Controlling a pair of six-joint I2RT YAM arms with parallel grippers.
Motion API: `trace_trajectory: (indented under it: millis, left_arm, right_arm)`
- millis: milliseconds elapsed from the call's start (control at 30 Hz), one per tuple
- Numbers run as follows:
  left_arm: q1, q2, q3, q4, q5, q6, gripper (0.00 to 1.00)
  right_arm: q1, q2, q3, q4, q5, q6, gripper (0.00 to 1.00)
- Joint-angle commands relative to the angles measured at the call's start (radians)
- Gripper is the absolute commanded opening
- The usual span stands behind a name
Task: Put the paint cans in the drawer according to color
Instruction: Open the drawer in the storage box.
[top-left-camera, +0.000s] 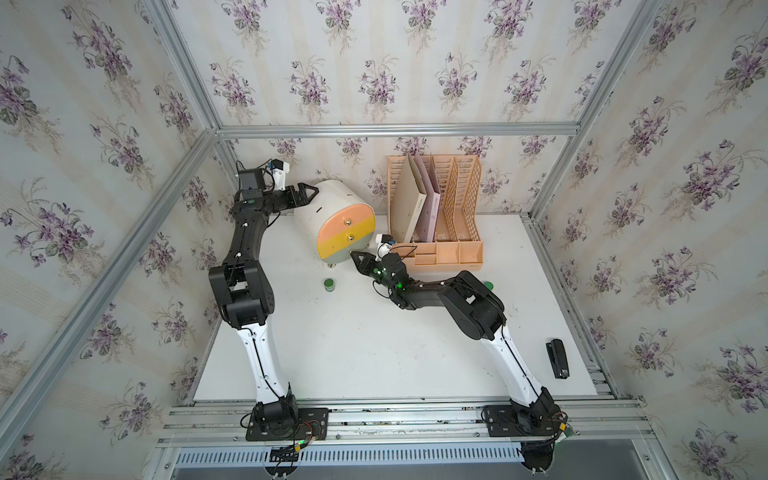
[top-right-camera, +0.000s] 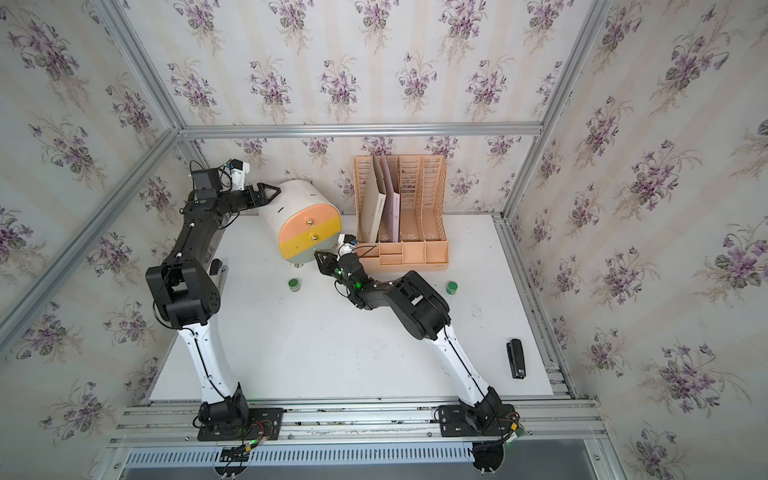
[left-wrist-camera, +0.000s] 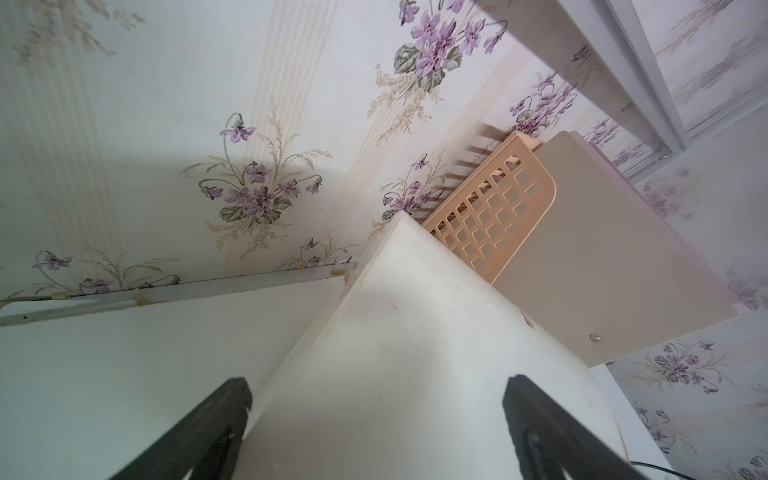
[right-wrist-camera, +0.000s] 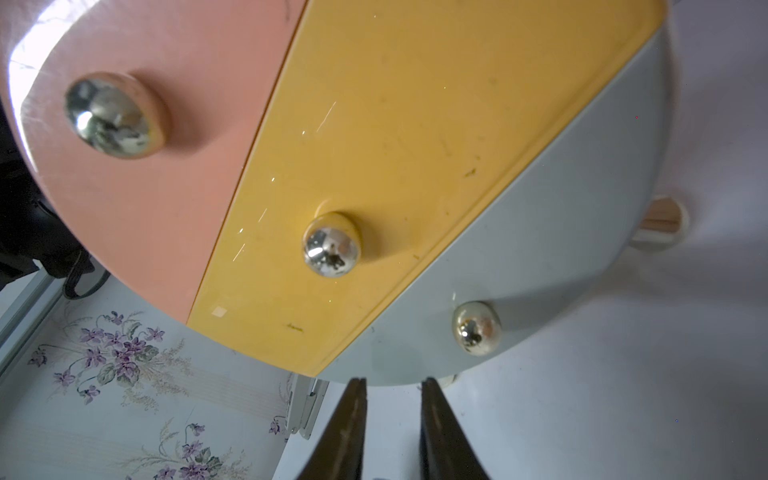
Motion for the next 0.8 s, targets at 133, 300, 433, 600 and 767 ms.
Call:
trace_trajectory:
  millis: [133,300,433,600,767]
  left_arm:
    - [0.000,0.003,0.012,-0.001,0.032,-0.005,0.99]
    - [0.002,0.008,0.023,-0.002,0.032,-0.007,0.99]
    - [0.008,0.018,0.048,-0.001,0.034,-0.020,0.99]
    - [0.017,0.023,0.072,-0.002,0.032,-0.030,0.99]
    - [0.025,0.025,0.075,0.005,0.037,-0.039,0.99]
  right_arm:
    - [0.009,0.044,0.100,-0.126,0.046,0.046,0.34]
    - [0.009,0.079,0.156,-0.153,0.066,0.069,0.35]
    - [0.015,0.127,0.210,-0.176,0.072,0.069,0.35]
    - [0.025,0.162,0.277,-0.196,0.074,0.068,0.35]
    - [0.044,0.206,0.364,-0.231,0.076,0.068,0.36]
